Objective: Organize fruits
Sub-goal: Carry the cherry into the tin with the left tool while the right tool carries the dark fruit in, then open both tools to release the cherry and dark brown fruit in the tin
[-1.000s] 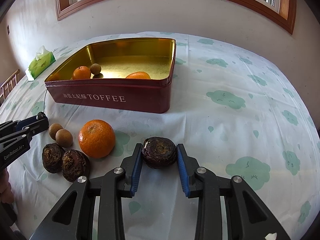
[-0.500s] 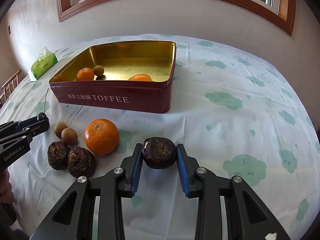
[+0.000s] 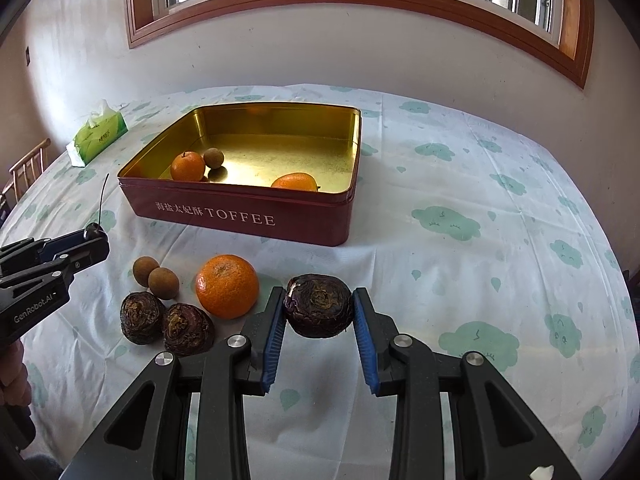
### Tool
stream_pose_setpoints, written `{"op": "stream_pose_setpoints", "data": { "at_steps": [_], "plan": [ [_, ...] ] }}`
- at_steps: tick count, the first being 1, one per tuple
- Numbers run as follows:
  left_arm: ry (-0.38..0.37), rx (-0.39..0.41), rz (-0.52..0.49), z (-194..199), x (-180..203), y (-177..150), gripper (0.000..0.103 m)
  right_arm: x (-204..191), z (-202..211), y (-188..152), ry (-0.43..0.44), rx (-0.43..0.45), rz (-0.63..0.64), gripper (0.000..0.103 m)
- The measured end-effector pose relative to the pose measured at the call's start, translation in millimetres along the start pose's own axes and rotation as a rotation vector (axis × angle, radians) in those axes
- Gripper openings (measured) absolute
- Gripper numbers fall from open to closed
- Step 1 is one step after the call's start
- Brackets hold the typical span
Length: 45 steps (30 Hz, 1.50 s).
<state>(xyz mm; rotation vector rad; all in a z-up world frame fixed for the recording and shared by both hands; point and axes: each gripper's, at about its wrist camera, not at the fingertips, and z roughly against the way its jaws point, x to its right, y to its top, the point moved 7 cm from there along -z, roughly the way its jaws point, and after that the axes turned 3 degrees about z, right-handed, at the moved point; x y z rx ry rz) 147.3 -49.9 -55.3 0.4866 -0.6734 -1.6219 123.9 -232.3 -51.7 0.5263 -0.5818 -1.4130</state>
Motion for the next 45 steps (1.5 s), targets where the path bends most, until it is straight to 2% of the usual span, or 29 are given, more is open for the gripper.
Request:
{"op": "stream_pose_setpoints", "data": {
  "at_steps": [12,21,33,45],
  "plan": [
    [-0.027,0.050,0.001,15,4,27,0.029,-6,16,32,0.016,0.057,0.025,0.031],
    [-0.033,0.065,0.016,5,3,59,0.029,-12,6,64,0.040,0.069,0.033,0.031],
    [-0.020,0.019,0.029,-35,-2,88,0.029,-19,-34,96,0.067,0.030,0.048,0.031],
    [-0.019,-0.036,0.017,-71,-1,93,0.029,-17,-73,100,0.084,-0.030,0.032,0.031]
  ]
}}
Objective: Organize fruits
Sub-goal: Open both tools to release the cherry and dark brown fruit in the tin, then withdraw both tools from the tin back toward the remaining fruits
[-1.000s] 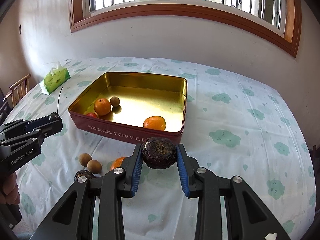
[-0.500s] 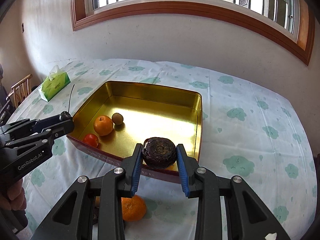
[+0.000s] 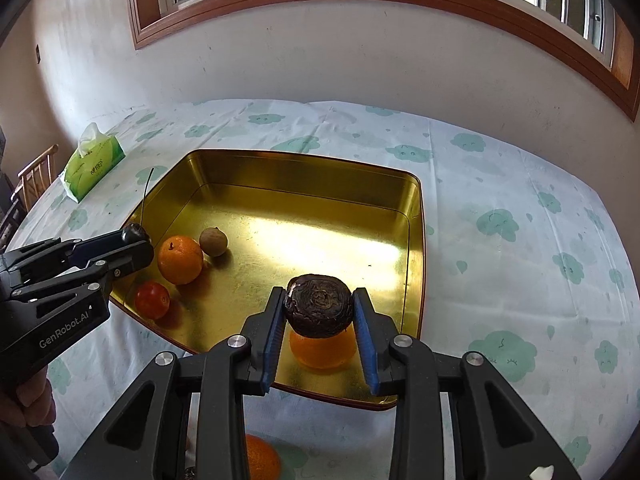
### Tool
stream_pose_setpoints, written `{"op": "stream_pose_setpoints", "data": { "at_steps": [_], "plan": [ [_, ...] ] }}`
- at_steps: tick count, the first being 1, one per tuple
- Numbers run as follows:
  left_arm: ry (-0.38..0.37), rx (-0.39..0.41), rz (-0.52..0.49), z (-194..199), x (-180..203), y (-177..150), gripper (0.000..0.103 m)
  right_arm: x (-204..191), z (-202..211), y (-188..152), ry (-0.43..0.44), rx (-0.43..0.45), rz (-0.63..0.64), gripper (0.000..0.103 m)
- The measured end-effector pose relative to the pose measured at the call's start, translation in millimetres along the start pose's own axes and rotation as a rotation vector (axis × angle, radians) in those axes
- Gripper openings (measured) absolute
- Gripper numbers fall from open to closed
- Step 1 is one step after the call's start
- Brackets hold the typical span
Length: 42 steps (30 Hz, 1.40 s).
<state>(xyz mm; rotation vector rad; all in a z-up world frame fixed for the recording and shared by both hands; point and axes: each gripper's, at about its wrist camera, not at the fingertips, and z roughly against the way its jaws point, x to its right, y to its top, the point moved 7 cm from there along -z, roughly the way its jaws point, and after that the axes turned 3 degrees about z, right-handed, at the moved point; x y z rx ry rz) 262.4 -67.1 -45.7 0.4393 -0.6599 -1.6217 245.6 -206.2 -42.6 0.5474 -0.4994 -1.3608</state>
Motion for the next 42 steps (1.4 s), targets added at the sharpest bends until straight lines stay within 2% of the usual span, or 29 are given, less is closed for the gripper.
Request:
{"op": "stream_pose_setpoints", "data": {
  "at_steps": [21,26,31,42],
  "plan": [
    [0.010,-0.022,0.000,-11,-2,-2,0.030,-1,-17,0,0.004,-0.033,-0.012,0.033],
    [0.009,-0.034,-0.003,-10,-1,-4,0.033,-1,-8,-1,-0.002,-0.021,-0.014,0.043],
    [0.006,-0.028,-0.017,-2,5,-9,0.043,-2,5,-4,-0.009,-0.006,-0.005,0.043],
    [0.020,0.023,-0.019,35,5,-25,0.044,-4,43,-23,-0.026,0.035,-0.017,0.043]
  ]
}}
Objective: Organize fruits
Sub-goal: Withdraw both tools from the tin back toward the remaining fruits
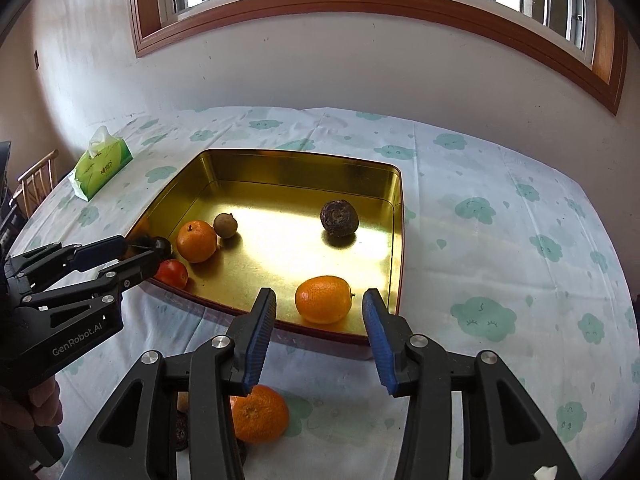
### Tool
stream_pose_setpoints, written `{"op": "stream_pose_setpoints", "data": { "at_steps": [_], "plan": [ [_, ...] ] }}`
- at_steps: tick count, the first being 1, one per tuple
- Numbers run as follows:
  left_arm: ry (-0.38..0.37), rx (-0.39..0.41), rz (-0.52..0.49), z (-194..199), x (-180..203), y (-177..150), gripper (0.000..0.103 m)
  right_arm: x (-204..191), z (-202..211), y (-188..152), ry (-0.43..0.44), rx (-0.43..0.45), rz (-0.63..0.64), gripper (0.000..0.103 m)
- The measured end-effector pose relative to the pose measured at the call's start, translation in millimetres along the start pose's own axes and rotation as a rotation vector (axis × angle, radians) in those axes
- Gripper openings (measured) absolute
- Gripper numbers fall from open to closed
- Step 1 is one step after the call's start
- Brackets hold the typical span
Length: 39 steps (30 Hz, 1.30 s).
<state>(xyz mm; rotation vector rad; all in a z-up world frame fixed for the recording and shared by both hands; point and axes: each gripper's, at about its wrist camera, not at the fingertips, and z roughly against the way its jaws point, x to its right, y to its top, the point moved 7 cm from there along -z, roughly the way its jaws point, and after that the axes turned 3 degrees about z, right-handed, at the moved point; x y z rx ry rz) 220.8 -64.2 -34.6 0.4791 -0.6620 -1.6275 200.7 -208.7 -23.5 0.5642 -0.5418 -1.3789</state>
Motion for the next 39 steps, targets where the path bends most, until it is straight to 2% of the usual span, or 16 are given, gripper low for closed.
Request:
{"op": "stream_pose_setpoints", "data": {
  "at_steps": [6,13,21,28,39],
  "plan": [
    [0.004,0.009,0.006,23,-4,-24,0.044,4,24,-22,-0.015,0.013,-0.006,0.043],
    [0.018,-0.023,0.019,33,-13,-65,0.044,-1,39,-63,-0.024,-0.014,-0.006,0.043],
    [0.037,-0.035,0.026,47,-19,-106,0.044,-18,47,-105,0.014,-0.044,-0.025,0.043],
    [0.049,-0.027,0.047,57,-29,-120,0.044,-34,46,-121,0.057,-0.075,-0.016,0.043],
    [0.050,-0.036,0.070,54,-38,-125,0.044,-62,26,-118,0.089,-0.113,0.028,0.043]
  ]
}}
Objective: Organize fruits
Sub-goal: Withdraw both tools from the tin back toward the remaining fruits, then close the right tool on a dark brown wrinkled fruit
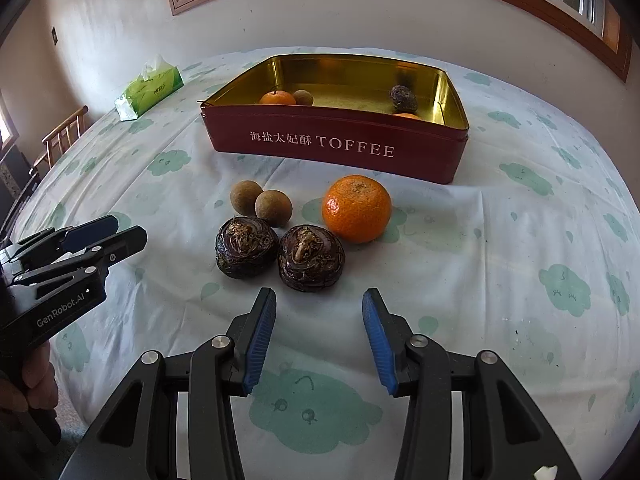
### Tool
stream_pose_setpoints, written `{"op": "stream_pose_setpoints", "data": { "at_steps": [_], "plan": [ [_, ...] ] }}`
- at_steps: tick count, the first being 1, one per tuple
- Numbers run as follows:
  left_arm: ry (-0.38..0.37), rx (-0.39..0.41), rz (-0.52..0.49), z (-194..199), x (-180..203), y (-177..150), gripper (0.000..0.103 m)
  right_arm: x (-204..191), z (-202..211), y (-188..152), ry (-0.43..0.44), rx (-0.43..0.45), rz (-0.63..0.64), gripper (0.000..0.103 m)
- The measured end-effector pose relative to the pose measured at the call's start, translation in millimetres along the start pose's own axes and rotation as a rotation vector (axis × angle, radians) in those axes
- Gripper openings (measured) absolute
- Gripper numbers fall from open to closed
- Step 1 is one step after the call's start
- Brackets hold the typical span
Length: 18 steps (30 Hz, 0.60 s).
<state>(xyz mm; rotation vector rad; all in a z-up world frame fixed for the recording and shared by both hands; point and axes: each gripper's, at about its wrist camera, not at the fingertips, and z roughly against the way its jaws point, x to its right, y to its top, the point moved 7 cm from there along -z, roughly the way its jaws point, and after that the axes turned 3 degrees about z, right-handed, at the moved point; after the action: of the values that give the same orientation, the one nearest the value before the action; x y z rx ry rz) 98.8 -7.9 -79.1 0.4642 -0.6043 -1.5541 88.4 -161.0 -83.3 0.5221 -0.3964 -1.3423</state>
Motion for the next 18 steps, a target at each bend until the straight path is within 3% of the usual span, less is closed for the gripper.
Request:
{"op": "stream_pose_setpoints", "data": {
  "at_steps": [8,11,18],
  "plan": [
    [-0.001,-0.012,0.008,-8,-3,-2,0.044,-5,-12,13,-0.023,0.009,0.009,0.043],
    [-0.005,-0.011,0.004,-9,0,-2,0.044,-6,-14,16,-0.043,0.011,0.020,0.036],
    [-0.028,-0.015,-0.021,-9,15,-3,0.044,1,-10,12,-0.049,0.016,0.006,0.035]
  ]
}}
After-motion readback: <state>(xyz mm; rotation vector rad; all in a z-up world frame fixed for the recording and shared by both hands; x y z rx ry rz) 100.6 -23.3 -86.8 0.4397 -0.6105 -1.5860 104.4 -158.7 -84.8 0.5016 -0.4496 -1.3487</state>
